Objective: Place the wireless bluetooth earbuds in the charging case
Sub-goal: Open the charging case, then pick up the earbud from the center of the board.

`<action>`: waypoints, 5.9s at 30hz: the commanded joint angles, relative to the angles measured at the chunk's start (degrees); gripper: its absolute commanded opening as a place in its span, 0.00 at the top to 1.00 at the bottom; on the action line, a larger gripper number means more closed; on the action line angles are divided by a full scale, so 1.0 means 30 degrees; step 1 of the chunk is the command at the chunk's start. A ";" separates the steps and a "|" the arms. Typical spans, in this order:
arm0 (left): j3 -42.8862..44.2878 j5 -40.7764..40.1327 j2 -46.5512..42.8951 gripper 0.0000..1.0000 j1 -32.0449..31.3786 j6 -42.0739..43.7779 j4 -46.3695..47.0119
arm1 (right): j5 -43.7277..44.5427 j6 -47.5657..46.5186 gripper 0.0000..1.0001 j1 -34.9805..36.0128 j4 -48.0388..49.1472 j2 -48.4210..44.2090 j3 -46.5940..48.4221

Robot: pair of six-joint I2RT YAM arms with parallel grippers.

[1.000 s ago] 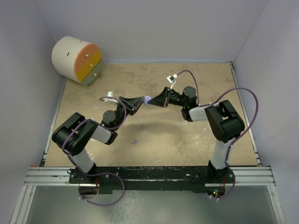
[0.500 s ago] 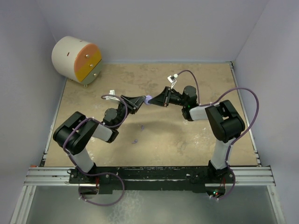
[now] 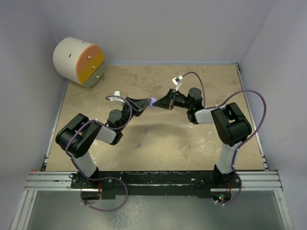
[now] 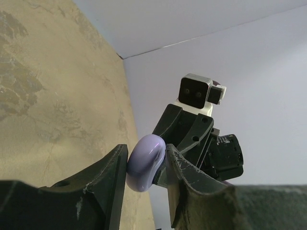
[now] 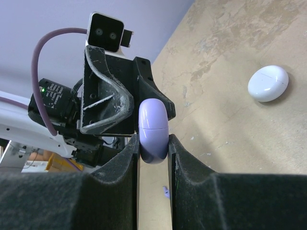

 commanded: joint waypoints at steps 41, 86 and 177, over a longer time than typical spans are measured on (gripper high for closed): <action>-0.1504 -0.1513 -0.5537 1.00 -0.0351 -0.1867 -0.3423 | 0.2963 -0.5118 0.57 0.0329 -0.5514 0.0405 0.2509; -0.7180 -0.5402 -1.6418 1.00 0.2597 -0.3512 -1.3013 | 2.0477 -1.1666 0.34 0.8775 -1.4062 -0.5565 -0.0474; -0.7162 -0.4510 -1.5382 1.00 0.2646 -0.3202 -1.1848 | 2.2138 -1.0589 0.75 1.1107 -1.5945 -0.1140 0.1081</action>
